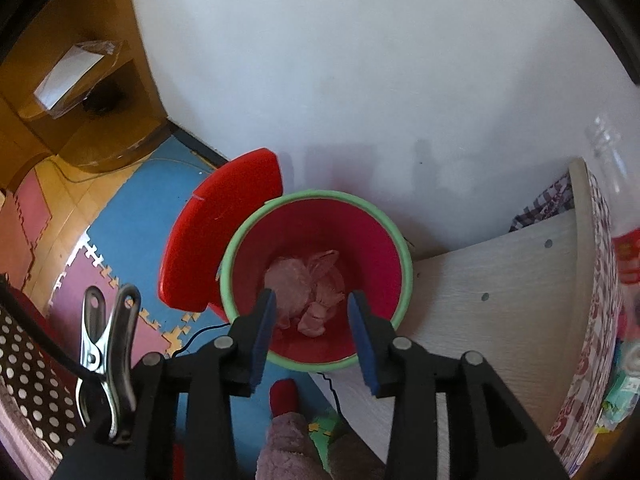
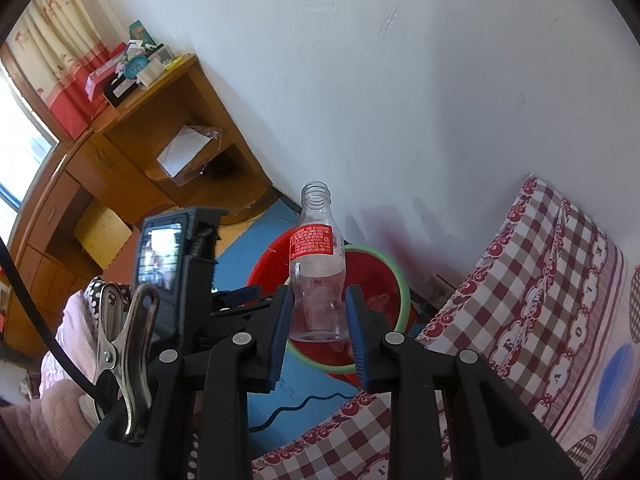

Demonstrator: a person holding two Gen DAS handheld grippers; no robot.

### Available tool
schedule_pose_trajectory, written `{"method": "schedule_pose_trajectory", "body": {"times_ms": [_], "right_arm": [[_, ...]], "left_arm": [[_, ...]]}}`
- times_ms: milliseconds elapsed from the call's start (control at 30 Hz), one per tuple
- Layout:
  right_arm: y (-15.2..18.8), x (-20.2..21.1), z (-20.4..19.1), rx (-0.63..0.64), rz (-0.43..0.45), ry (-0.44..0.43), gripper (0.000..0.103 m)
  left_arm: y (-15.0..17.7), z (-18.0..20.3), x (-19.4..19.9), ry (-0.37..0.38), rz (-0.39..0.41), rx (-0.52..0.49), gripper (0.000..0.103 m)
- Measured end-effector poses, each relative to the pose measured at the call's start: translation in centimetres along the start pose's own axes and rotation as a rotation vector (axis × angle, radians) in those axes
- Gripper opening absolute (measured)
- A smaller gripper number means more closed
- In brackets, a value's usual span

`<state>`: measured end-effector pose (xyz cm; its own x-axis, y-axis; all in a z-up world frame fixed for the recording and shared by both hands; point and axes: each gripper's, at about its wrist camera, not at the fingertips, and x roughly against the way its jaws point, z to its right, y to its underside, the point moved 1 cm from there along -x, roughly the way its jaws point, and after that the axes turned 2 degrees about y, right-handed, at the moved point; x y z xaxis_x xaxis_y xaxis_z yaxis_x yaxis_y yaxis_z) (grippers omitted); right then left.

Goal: Collect trash
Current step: 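Lower the red-label bottle into the red bucket and open the right tool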

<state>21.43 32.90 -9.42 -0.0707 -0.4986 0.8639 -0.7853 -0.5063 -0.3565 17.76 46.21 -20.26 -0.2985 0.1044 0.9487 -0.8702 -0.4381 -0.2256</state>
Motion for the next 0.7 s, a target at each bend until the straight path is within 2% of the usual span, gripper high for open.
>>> {"method": "schedule_pose_trajectory", "body": {"times_ms": [400, 700], "right_arm": [[-1.3, -4.8, -1.2, 0.019, -0.080, 0.009, 0.028], [-1.8, -6.8, -1.0, 0.006, -0.103, 0.014, 0.029]], "left_arm": [[0.6, -1.2, 1.7, -0.026, 0.005, 0.042, 0.039], [0.6, -1.3, 1.9, -0.036, 0.004, 0.042, 0.039]]}}
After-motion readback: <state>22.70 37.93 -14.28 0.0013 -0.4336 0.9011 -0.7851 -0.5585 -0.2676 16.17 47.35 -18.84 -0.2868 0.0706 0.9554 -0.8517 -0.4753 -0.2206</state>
